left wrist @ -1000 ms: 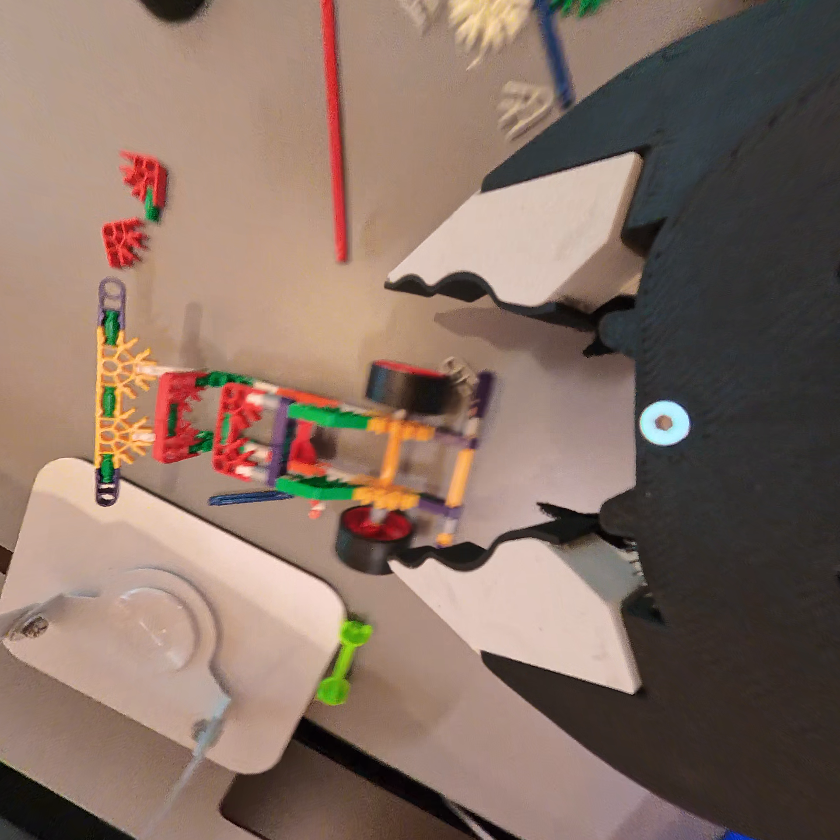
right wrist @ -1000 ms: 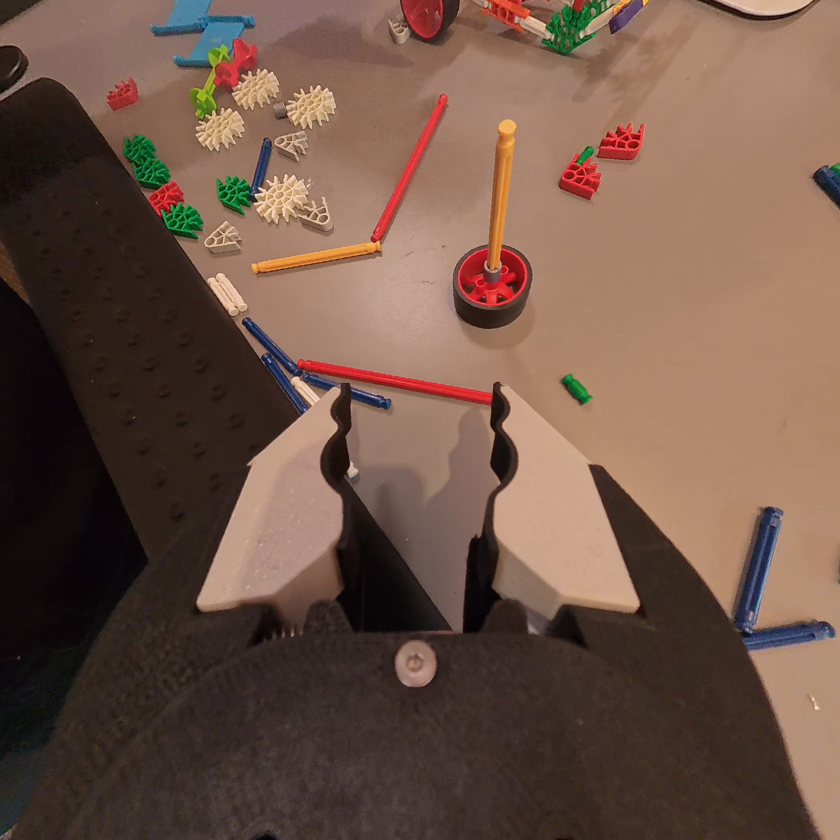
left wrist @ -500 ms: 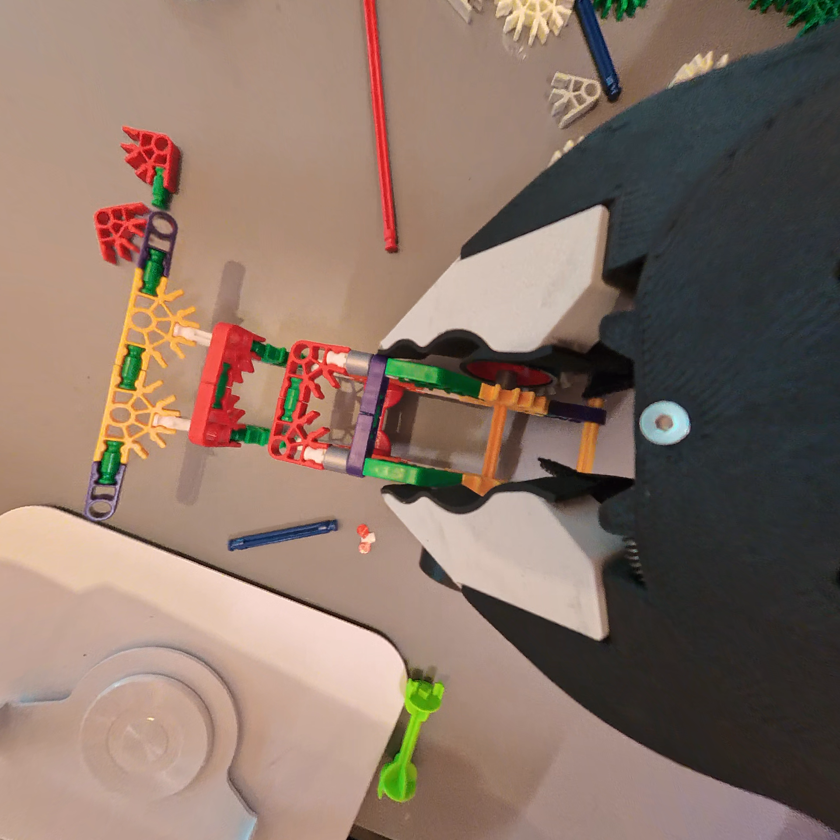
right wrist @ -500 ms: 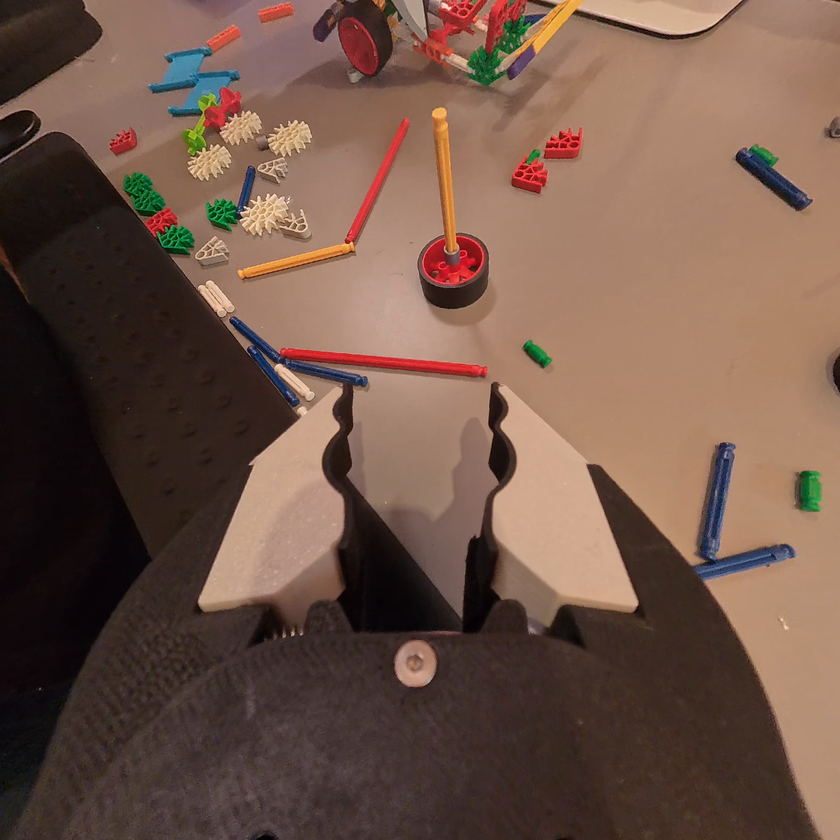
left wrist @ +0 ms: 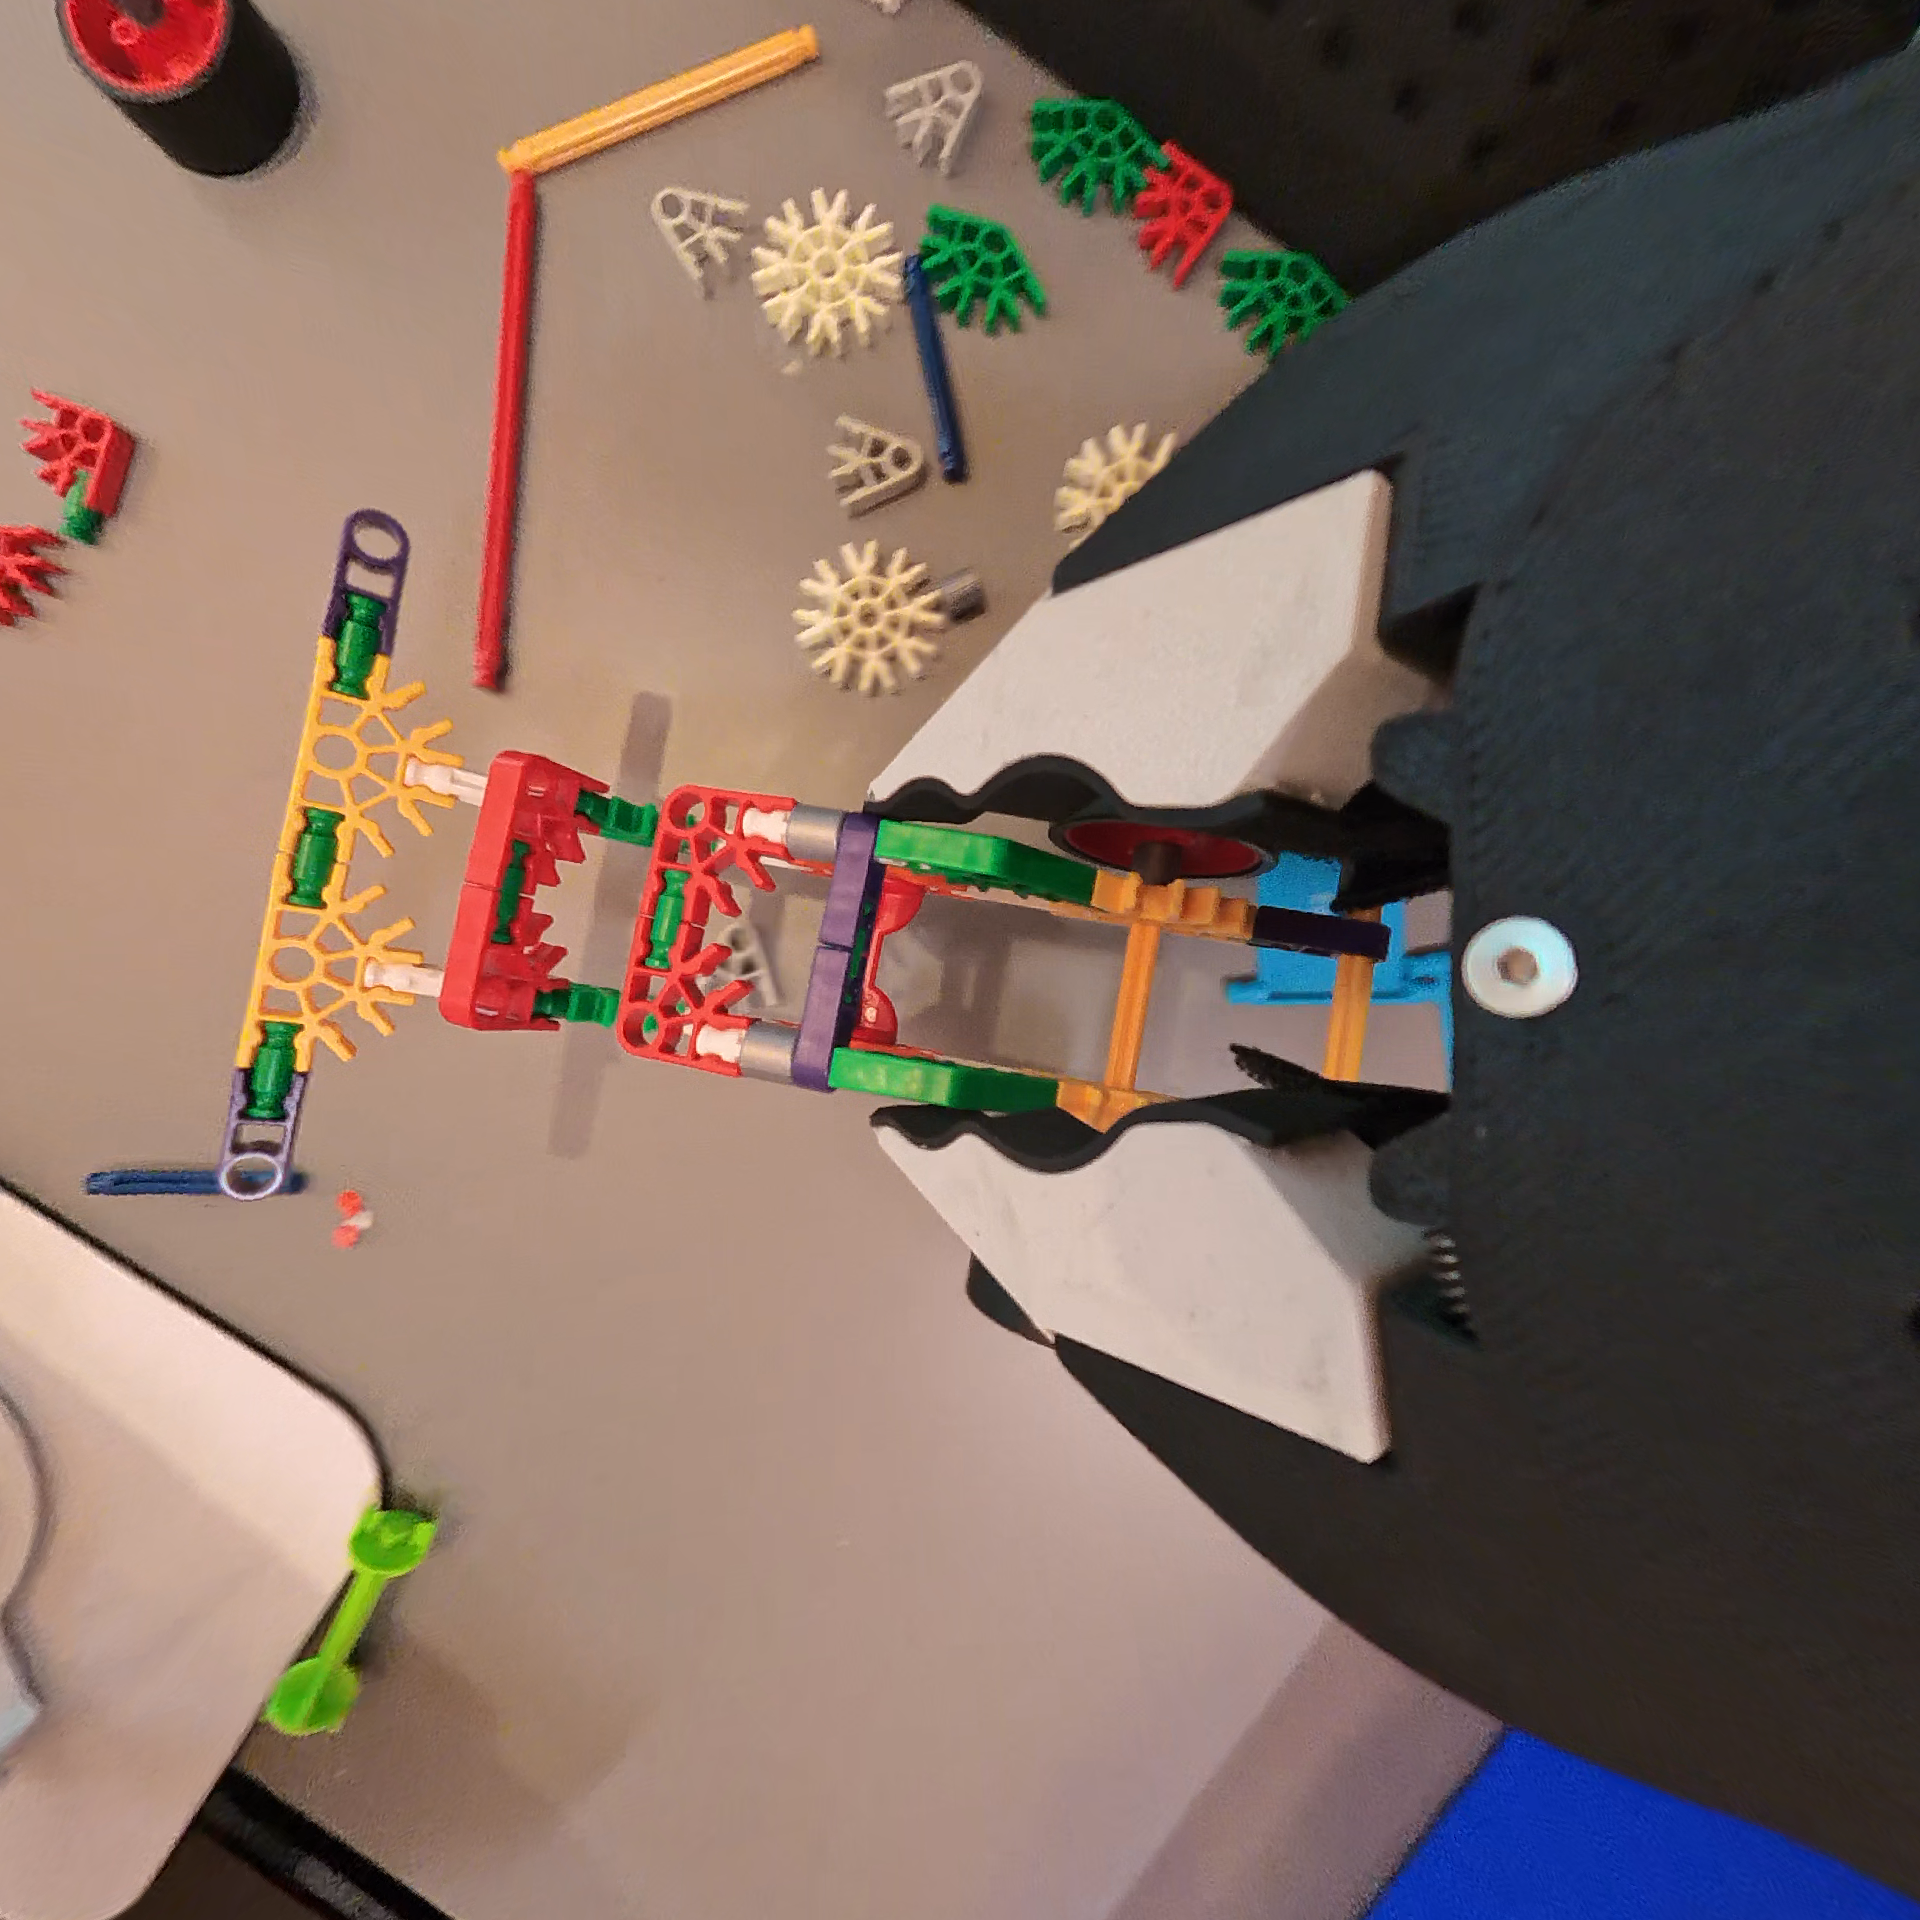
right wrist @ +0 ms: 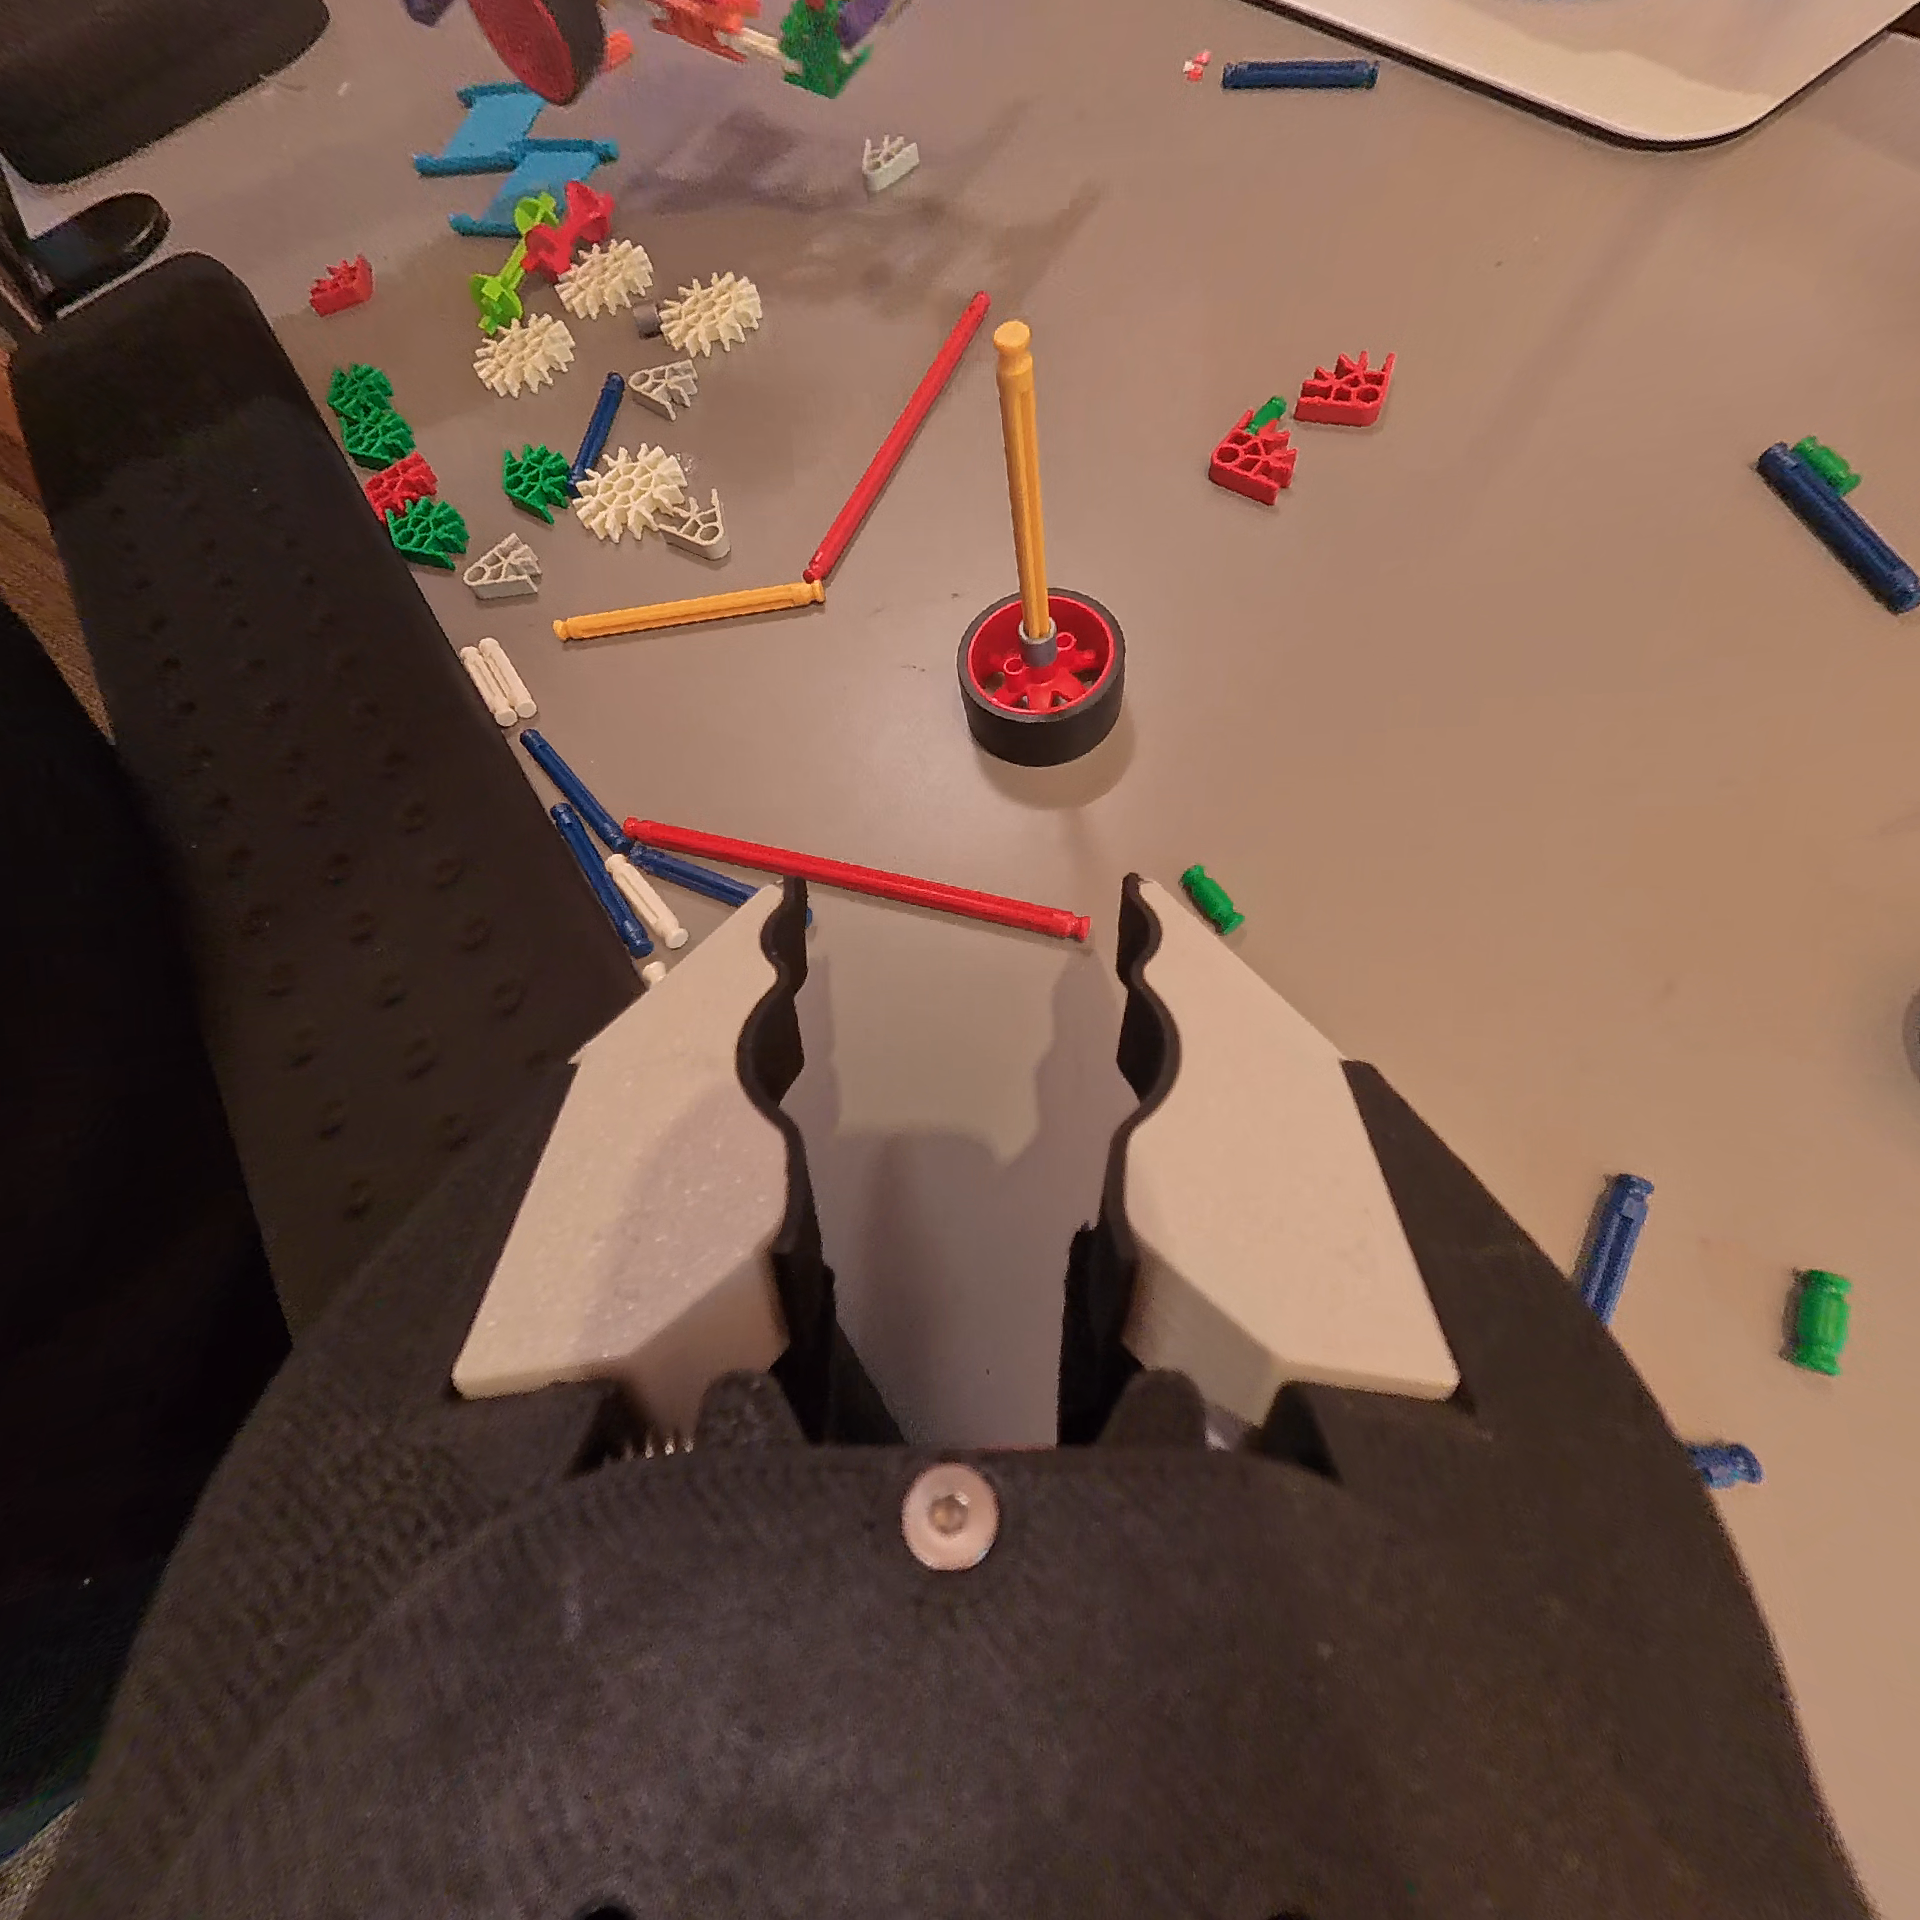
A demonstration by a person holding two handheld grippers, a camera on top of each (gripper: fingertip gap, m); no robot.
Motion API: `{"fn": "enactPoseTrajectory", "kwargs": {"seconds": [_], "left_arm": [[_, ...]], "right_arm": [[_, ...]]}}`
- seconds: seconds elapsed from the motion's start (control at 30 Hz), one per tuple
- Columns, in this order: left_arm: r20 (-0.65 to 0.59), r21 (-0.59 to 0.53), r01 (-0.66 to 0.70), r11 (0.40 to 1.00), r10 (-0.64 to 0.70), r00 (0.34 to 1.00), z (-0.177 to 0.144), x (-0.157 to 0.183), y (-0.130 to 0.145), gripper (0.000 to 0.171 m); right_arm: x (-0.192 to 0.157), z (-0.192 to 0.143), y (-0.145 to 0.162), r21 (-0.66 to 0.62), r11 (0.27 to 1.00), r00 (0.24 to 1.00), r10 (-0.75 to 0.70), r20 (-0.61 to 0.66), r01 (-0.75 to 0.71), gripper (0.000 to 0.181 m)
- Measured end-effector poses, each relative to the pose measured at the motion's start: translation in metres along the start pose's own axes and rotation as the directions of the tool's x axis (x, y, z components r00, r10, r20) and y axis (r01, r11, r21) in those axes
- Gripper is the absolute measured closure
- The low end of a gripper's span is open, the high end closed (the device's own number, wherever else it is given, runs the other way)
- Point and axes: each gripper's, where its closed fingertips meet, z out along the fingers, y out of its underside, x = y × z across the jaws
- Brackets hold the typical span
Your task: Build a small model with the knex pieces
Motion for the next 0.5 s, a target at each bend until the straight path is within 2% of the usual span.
{"fn": "enactPoseTrajectory", "kwargs": {"seconds": [0.13,0.3,0.37,0.5], "left_arm": [[0.041,-0.048,0.016,0.999,-0.014,0.999,-0.014,0.007,0.030,0.120],[0.140,-0.027,0.158,0.987,-0.152,0.978,-0.029,-0.010,0.063,0.121],[0.190,0.004,0.211,0.977,-0.208,0.959,-0.035,-0.024,0.069,0.121],[0.244,0.014,0.238,0.971,-0.234,0.941,-0.033,-0.050,0.068,0.121]], "right_arm": [[0.001,0.005,-0.002,-0.010,1.000,1.000,-0.001,0.001,0.001,0.123],[0.001,0.011,0.000,-0.032,0.999,1.000,0.015,-0.020,-0.016,0.123],[-0.001,0.012,0.001,-0.038,0.999,0.999,0.017,-0.027,-0.018,0.122],[-0.003,0.012,-0.001,-0.038,0.999,0.999,0.024,-0.048,-0.026,0.122]]}}
